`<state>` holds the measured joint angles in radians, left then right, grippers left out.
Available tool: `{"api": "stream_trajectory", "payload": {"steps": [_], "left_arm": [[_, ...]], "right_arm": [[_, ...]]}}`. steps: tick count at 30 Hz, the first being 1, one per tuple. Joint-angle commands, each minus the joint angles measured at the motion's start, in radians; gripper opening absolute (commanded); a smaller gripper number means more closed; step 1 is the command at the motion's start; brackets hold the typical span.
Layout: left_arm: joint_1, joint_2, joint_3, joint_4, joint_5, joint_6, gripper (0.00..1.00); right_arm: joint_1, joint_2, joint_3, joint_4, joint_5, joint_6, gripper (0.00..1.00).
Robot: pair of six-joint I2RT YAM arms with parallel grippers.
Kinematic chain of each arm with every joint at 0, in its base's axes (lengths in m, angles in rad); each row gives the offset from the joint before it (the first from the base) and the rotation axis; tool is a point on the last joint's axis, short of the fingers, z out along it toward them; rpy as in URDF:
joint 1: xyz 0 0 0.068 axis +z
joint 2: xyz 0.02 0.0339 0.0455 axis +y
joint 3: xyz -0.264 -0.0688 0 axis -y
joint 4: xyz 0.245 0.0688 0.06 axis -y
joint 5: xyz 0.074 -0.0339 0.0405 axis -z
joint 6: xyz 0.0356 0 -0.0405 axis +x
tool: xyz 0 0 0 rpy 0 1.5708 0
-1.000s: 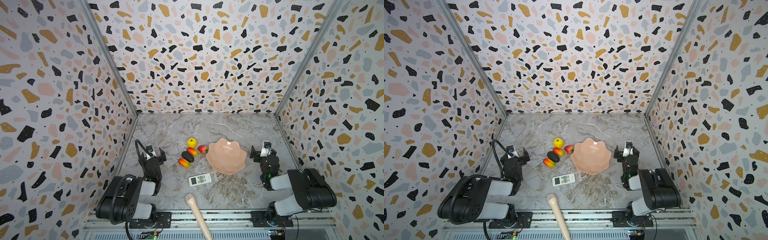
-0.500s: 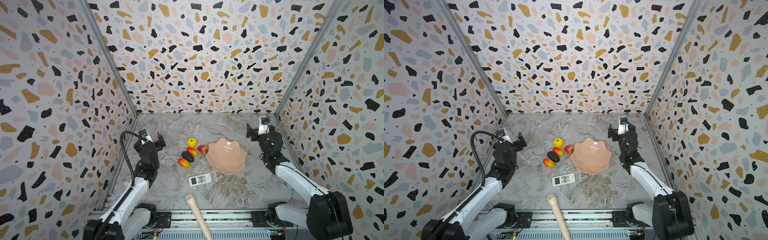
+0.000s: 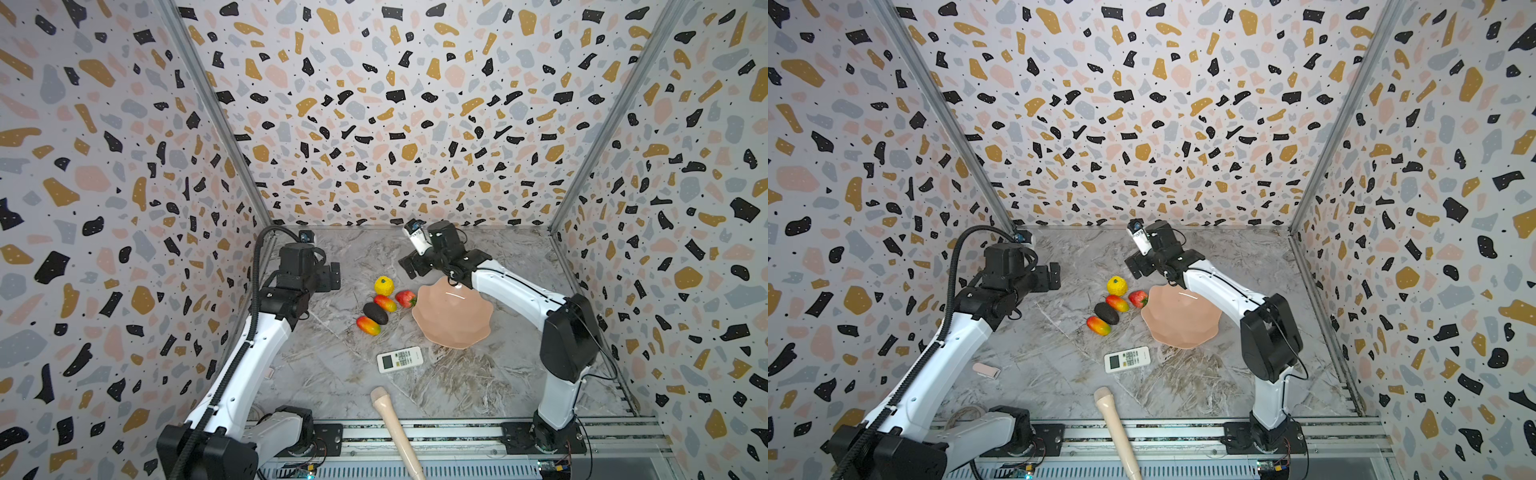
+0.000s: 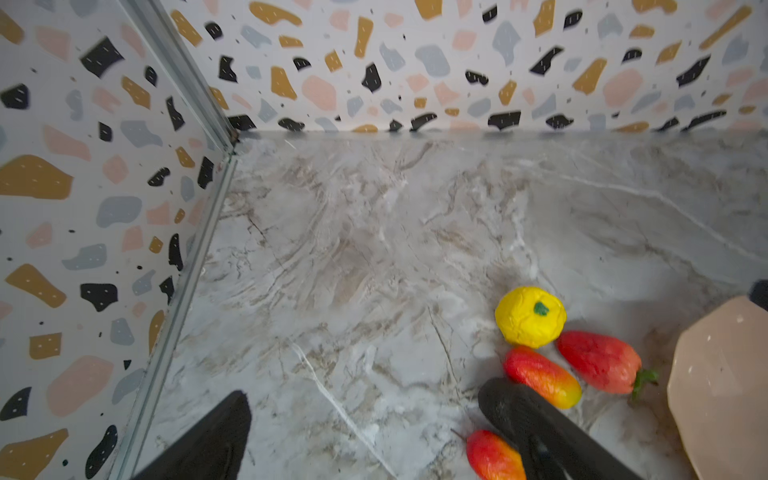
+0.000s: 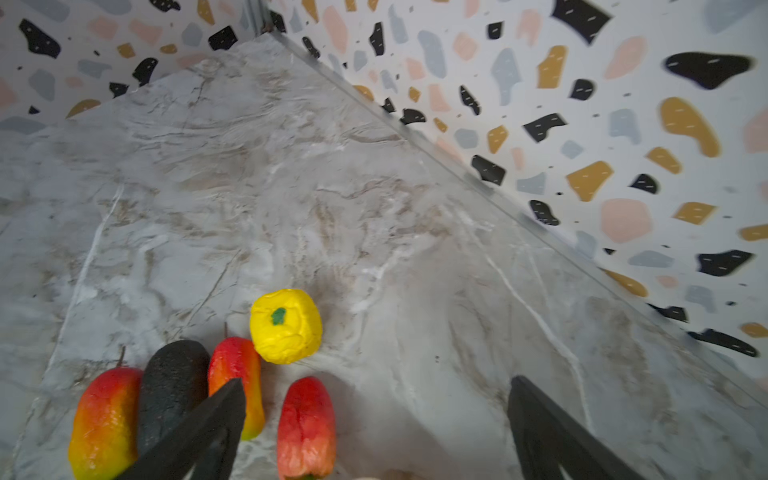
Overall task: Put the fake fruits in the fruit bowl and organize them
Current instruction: 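Grasp the yellow lemon with the right gripper while the left arm rises, then lift the yellow lemon with the right gripper and carry it over the pink bowl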
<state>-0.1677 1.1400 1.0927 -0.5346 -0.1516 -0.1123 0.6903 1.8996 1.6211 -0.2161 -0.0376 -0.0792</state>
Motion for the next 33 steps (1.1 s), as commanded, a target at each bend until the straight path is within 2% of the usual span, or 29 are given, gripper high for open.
{"api": "stream_trajectory", "payload": {"steps": [1,8,12,19,26,33], "left_arm": [[-0.004,-0.011,-0.007,-0.087,0.068,0.049,1.0],[-0.007,0.006,-0.05,-0.045,0.108,0.082,1.0],[-0.007,0.024,-0.054,-0.034,0.1,0.1,1.0],[-0.006,-0.002,-0.089,0.007,0.167,0.102,1.0],[0.003,-0.019,-0.122,0.025,0.152,0.098,0.99],[0.028,-0.022,-0.132,0.039,0.168,0.093,1.0]], "right_arm": [[0.049,0.058,0.098,-0.094,-0.004,0.056,0.99],[0.102,0.276,0.306,-0.159,0.037,0.142,0.99],[0.105,0.361,0.401,-0.193,0.07,0.176,0.98],[0.1,0.48,0.521,-0.225,0.083,0.217,0.93],[0.091,0.52,0.533,-0.227,0.056,0.247,0.83],[0.095,0.491,0.459,-0.183,0.04,0.249,0.78]]}}
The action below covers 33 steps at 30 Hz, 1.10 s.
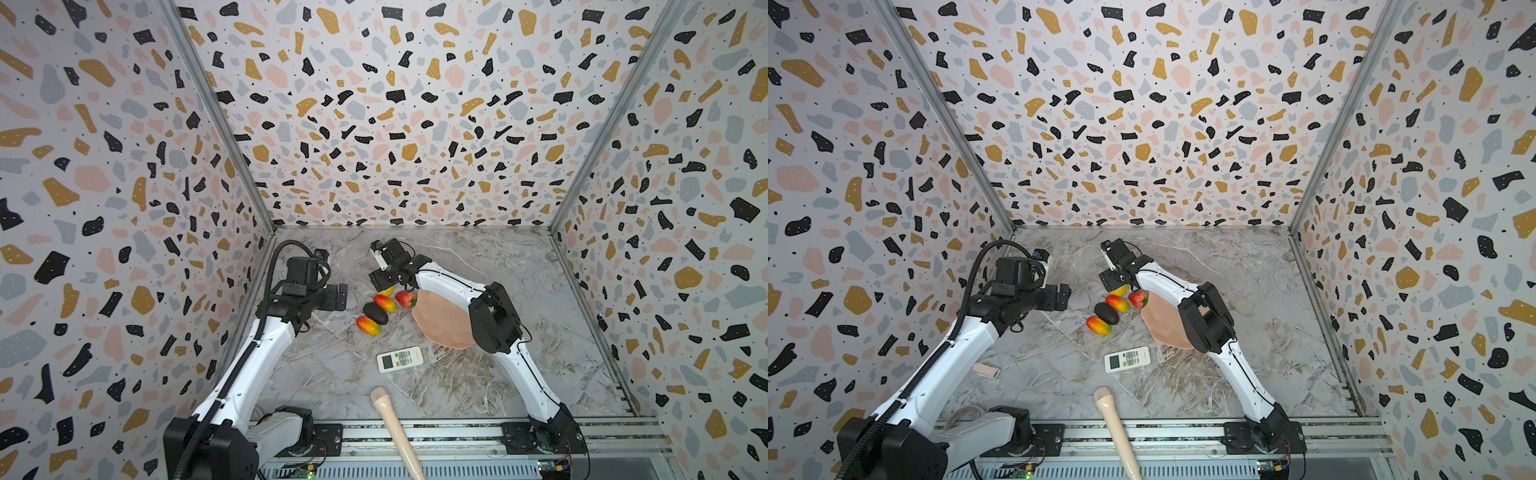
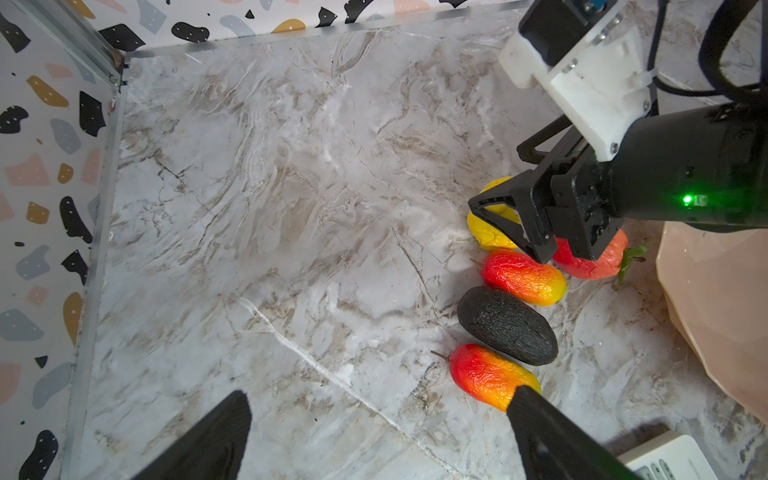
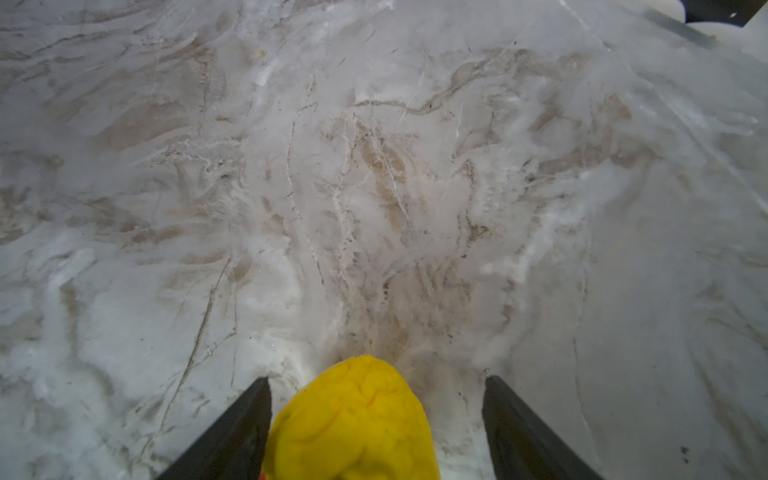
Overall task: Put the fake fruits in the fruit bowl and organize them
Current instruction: 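Lift the yellow lemon with the right gripper and carry it over the pink bowl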
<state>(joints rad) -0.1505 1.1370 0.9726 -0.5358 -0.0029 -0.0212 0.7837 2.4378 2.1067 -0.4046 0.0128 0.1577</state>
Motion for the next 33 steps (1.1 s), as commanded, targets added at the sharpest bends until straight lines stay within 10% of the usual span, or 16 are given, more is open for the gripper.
{"api": "stream_trajectory", "payload": {"steps": [1,23,33], "left_arm": [[0.012,-0.016,-0.012,0.04,0.02,0.002,1.0],[0.032,-0.016,-0.02,0.048,0.02,0.001,0.99],[0.032,-0.013,-0.022,0.049,0.017,0.0,1.0]], "right_arm": [[0.002,-0.049,-0.034,0.011,-0.014,0.013,0.77],[0.009,-0.227,-0.068,-0.005,0.037,-0.069,0.5],[-0.028,-0.653,-0.536,0.044,0.116,-0.1,0.45]]}}
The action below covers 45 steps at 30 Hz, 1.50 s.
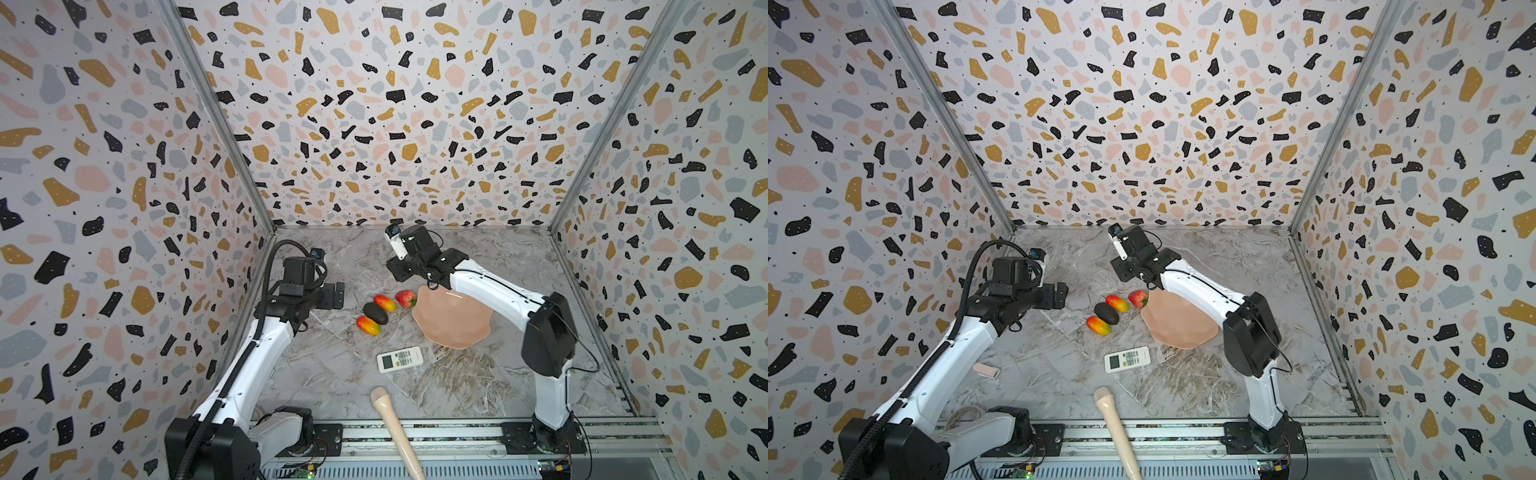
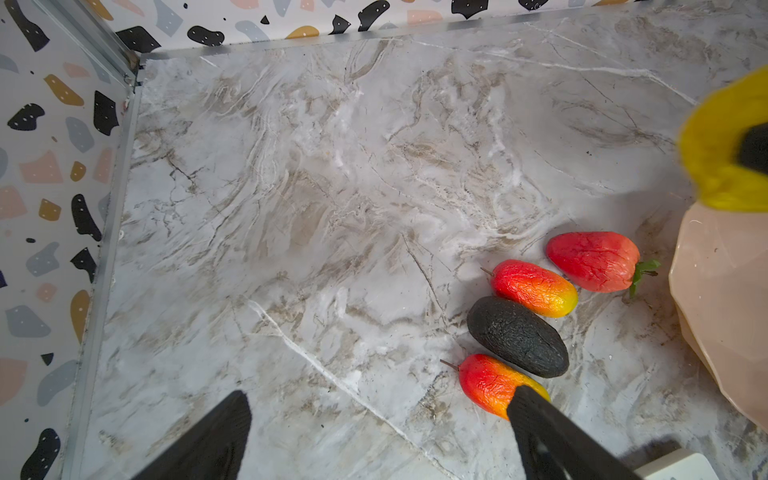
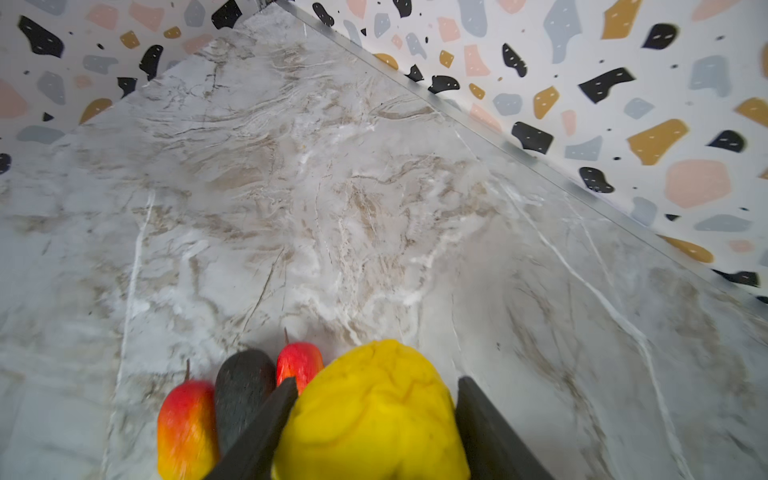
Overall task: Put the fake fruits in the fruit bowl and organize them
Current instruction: 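Lift the yellow lemon with the right gripper and carry it over the pink bowl, then lower the lemon into the bowl and open the right gripper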
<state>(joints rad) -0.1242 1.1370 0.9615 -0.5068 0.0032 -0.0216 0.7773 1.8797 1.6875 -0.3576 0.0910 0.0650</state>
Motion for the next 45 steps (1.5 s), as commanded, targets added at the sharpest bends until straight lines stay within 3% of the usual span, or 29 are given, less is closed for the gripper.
{"api": "stream_trajectory", "payload": {"steps": [1,8,15,32,39,45], "left_arm": [[0.006,-0.013,-0.009,0.02,0.009,0.0,1.0],[0.007,-0.002,-0.009,0.015,-0.002,0.003,0.99],[0.007,0.003,-0.007,0.015,-0.002,0.003,1.0],[0.006,0.012,-0.007,0.015,-0.006,0.008,1.0],[0.008,0.01,-0.007,0.014,-0.01,0.007,1.0],[0.007,0.007,-0.008,0.013,-0.013,0.009,1.0]], "right_arm": [[-0.029,-0.137,-0.166,0.006,0.035,0.001,0.45],[-0.064,-0.389,-0.547,0.063,0.005,0.02,0.43],[-0.118,-0.431,-0.737,0.134,-0.044,0.044,0.42],[-0.19,-0.292,-0.776,0.264,-0.102,0.015,0.42],[-0.191,-0.283,-0.787,0.262,-0.103,0.015,0.53],[-0.194,-0.289,-0.79,0.257,-0.1,0.015,0.54]]}}
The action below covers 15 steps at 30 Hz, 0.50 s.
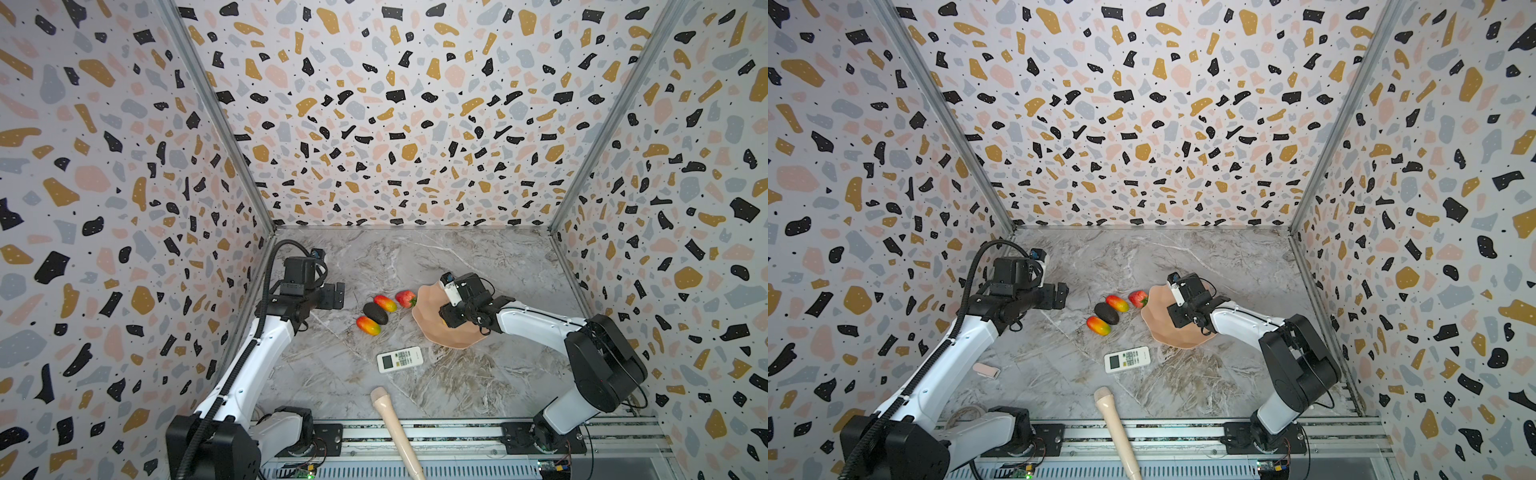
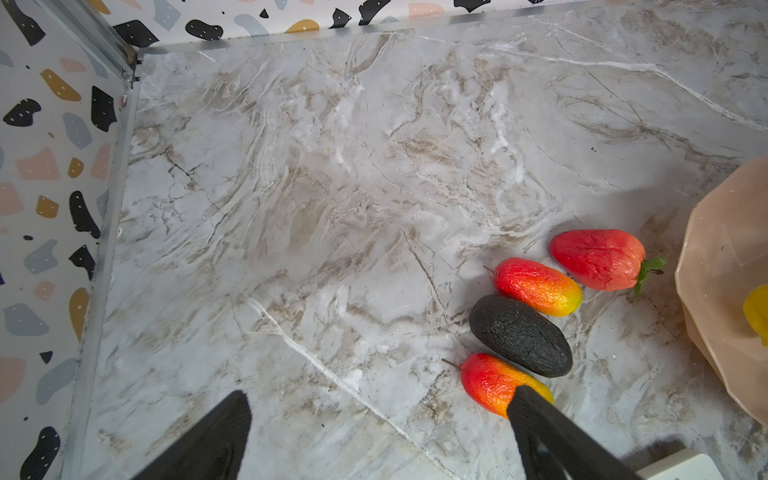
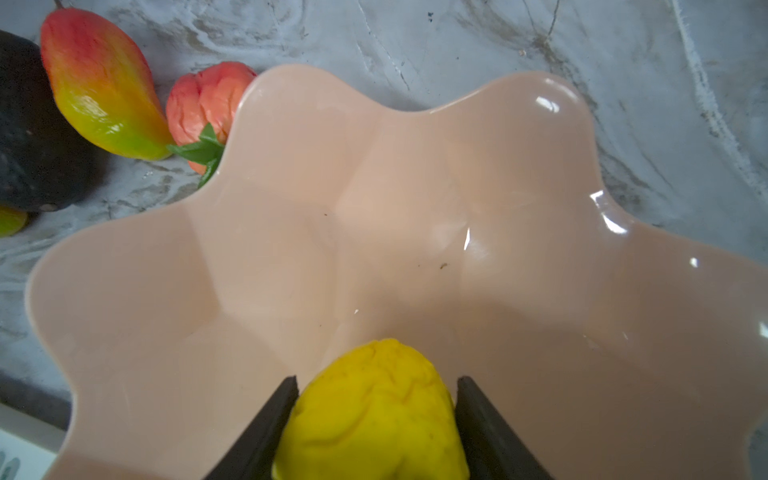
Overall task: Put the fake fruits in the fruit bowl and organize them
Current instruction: 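Lower the lemon into the bowl and open the right gripper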
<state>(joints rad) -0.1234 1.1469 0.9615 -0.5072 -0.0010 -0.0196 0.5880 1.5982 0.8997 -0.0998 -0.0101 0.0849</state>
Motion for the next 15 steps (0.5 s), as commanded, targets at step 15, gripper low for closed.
{"api": "stream_trajectory", "payload": {"steps": [15], "left_arm": [[0.006,-0.008,-0.007,0.014,-0.008,0.007,1.0]], "right_arm": [[-0.018,0.035,-0.007,0.016,-0.028,0.001,0.56]]}}
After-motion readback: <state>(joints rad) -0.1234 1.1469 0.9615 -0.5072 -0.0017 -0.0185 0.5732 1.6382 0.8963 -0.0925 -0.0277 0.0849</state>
